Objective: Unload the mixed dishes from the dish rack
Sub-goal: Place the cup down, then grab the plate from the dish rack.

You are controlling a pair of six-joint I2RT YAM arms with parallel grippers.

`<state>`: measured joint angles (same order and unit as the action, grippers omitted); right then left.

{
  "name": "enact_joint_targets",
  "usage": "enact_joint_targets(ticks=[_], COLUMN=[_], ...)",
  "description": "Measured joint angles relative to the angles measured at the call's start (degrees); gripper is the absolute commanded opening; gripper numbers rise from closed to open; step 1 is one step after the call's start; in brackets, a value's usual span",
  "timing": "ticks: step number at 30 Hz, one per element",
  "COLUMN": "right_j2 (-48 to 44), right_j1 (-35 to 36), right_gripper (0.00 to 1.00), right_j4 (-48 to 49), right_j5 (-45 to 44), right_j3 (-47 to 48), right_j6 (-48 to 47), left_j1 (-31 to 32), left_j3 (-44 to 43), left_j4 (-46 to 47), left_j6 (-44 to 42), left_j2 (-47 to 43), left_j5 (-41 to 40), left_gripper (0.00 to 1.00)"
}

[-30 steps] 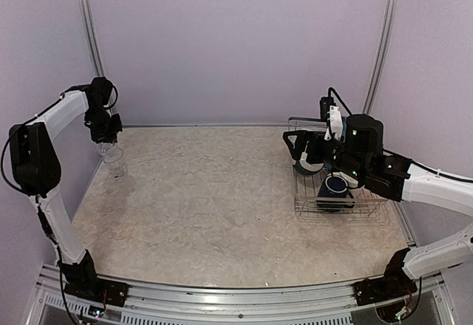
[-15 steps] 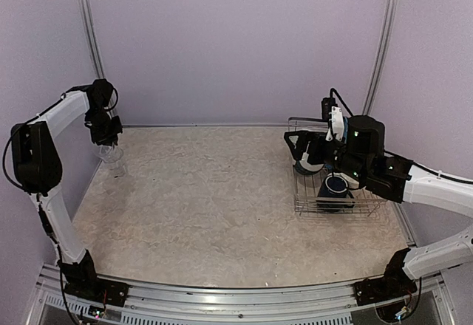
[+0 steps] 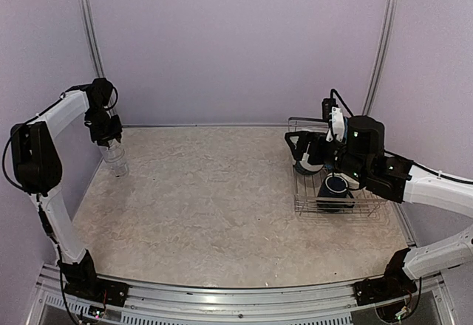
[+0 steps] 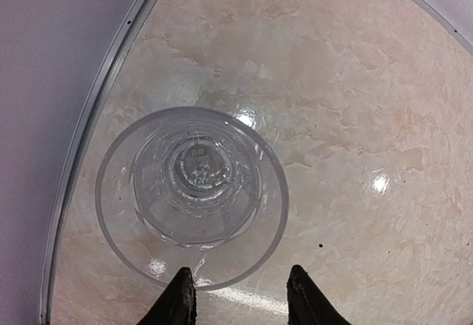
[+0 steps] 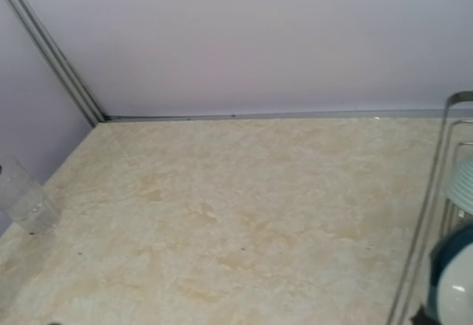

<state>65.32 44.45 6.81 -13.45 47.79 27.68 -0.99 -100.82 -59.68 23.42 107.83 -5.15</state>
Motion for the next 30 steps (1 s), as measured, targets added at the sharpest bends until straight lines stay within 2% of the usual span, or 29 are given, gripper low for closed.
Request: enact_joint_targets(ticks=[5, 11, 16, 19, 25, 30], right_j2=[-0.66, -1.03, -1.03, -1.03, -0.70, 3.39], right_j1=[0.00, 0.00, -0.74, -4.04, -12.90, -18.88], right_gripper=[1.00, 1.00, 1.00, 1.00, 0.99, 0.90], right_j4=[-3.69, -15.19, -25.51, -30.58, -35.87, -37.46], right_j5=[-2.40, -9.33, -15.82, -17.22, -17.05, -14.93], right_j3=[0.15, 1.95, 3.80, 5.01, 7.32, 11.34], right_j6=[-1.09, -1.81, -1.88, -1.38, -0.55, -0.70], left_j1=[1.81, 7.32, 10.23, 11.23, 13.03, 14.38], left_j3=[0.68, 8.20, 13.42, 15.37, 16.39, 16.39], left_j4=[1.11, 7.80, 14.84, 18.38, 21.55, 21.94], left_j6=[-0.68, -3.10, -5.40, -6.10, -6.49, -6.58], left_j2=[-1.57, -11.80, -22.36, -26.67, -29.05, -29.03], left_j5=[0.13, 2.71, 6.32, 7.89, 10.32, 11.54], left_gripper=[0.64, 0.74, 0.78, 0.79, 0.80, 0.81])
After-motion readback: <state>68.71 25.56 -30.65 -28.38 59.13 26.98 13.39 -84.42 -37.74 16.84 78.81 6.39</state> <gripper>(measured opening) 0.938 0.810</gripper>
